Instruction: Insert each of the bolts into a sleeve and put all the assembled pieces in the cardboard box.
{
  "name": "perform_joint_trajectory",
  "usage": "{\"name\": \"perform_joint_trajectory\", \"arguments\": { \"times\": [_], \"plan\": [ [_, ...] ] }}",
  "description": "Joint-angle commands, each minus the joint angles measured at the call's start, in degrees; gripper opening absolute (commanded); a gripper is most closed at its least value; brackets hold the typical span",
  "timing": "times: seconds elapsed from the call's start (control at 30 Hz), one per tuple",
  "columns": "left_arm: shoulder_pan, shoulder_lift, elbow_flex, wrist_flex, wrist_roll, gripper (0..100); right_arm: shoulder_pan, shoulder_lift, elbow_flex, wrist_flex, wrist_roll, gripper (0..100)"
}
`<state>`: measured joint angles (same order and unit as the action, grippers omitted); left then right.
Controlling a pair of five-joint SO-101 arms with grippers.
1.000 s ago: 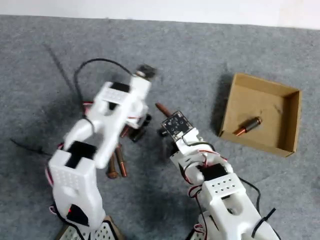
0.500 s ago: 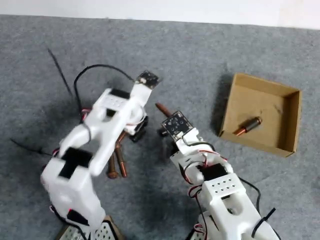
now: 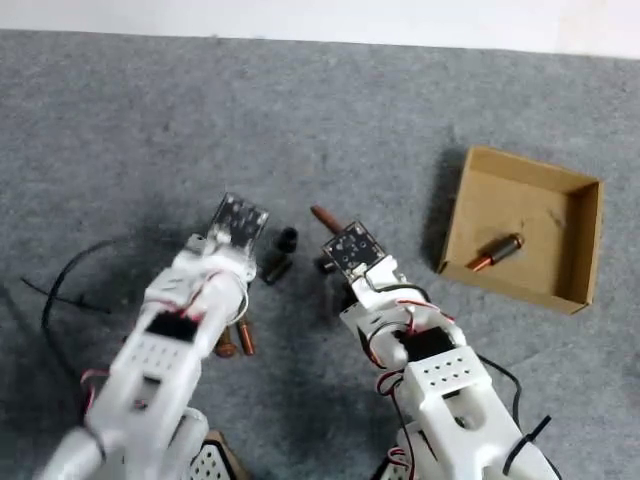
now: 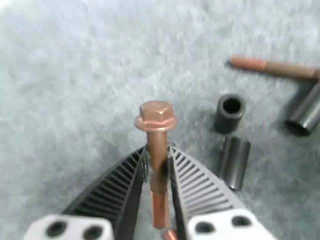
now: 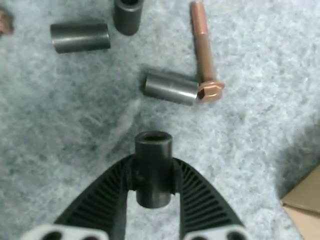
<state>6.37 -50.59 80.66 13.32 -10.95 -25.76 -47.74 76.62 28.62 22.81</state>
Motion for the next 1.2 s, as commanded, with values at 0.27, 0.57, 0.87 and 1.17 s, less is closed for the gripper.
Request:
{"name": "perform_joint_trajectory", "arguments": {
  "times": [0.27,0.57,0.87,1.17],
  "plan": [
    [-3.21,-29.76,11.30,-2.73,3.52,1,-8.04,-1.54,7.16,-19.91,-0.35,0.5],
    [-11.91,-53.67,16.57,4.22,21.98,1,-8.04,-1.54,11.47,-33.36,-0.35,0.5],
    [1.01,-54.29,16.22,6.95,22.33,2,-8.13,-1.54,21.14,-54.73,-0.26,0.5],
    [2.51,-54.29,16.48,6.24,41.23,21,-8.22,-1.54,24.40,-61.05,-0.26,0.5]
  ]
}}
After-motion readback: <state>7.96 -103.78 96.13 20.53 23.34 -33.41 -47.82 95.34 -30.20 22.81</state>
